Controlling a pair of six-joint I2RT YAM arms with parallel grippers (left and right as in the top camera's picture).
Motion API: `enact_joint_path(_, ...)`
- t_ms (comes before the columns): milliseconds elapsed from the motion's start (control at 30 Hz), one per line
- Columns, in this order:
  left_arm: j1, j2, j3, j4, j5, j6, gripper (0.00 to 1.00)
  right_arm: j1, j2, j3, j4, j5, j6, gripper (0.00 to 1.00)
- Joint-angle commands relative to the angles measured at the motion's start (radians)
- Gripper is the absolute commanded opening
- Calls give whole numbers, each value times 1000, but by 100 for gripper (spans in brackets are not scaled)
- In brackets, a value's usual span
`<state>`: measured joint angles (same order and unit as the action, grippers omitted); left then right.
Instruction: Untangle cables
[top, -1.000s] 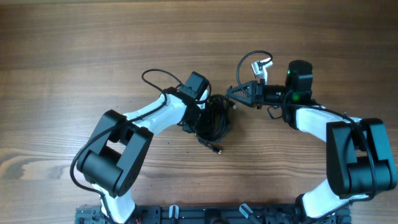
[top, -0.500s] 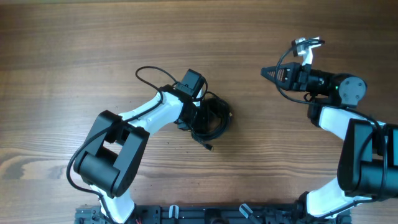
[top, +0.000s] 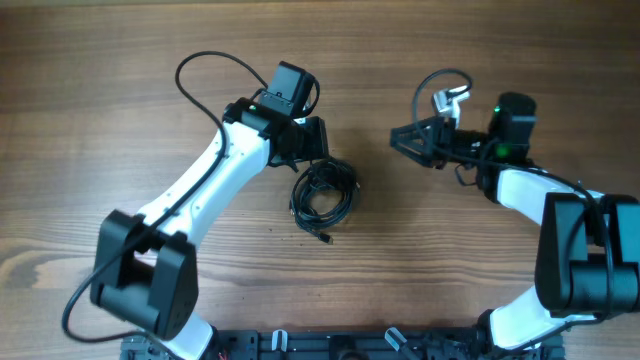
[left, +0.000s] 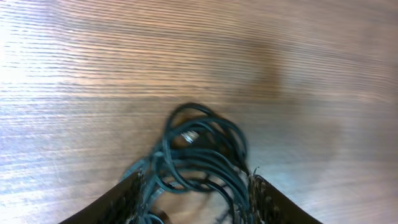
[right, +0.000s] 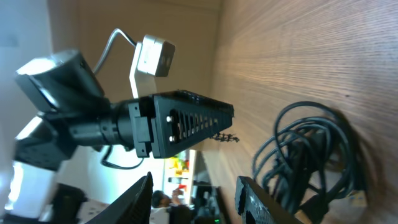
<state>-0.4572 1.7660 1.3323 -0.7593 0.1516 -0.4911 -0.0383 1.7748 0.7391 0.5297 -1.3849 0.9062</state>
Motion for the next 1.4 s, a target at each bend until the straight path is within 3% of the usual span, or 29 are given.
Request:
enact_joint_path(0, -6, 114, -5, 5, -56, 13, 55, 47, 2, -1, -187, 180, -291, 49)
enact_joint_path(100, -5, 162, -5, 17, -53, 17, 55, 65, 2, -1, -393, 428, -404, 51)
enact_joint_path(233, -26, 210, -6, 41, -52, 16, 53, 65, 2, -1, -466, 472, -436, 52)
enact_joint_path(267, -33, 224, -6, 45, -53, 16, 49, 65, 2, -1, -479, 472, -436, 52)
enact_joint_path(333, -40, 229, -5, 72, -51, 16, 15, 65, 2, -1, -499, 472, -445, 52)
enact_joint_path(367, -40, 218, 0, 82, -47, 16, 4, 65, 2, -1, -510, 472, -463, 52)
enact_joint_path(467, -10, 119, 60, 48, 10, 61, 4, 37, -45, 35, -534, 373, -458, 51)
enact_joint_path(600, 64, -90, 82, 80, 237, 157, 4, 55, -217, 108, -733, 401, -489, 52)
enact_joint_path(767, 141, -202, 82, 122, 634, 524, 4, 62, -401, 223, -1068, 646, -567, 54)
enact_joint_path(867, 135, -191, 79, 116, 673, 621, 4, 62, -411, 330, -1313, 776, -661, 57)
enact_joint_path(1033, 127, -142, 78, 121, 700, 528, 4, 62, -410, 354, -1362, 675, -731, 60)
enact_joint_path(1167, 77, -131, 78, 149, 706, 518, 4, 80, -410, 352, -1354, 590, -749, 61)
enact_joint_path(1367, 48, -131, 78, 285, 705, 223, 4, 186, -406, 352, -1305, 739, -705, 60)
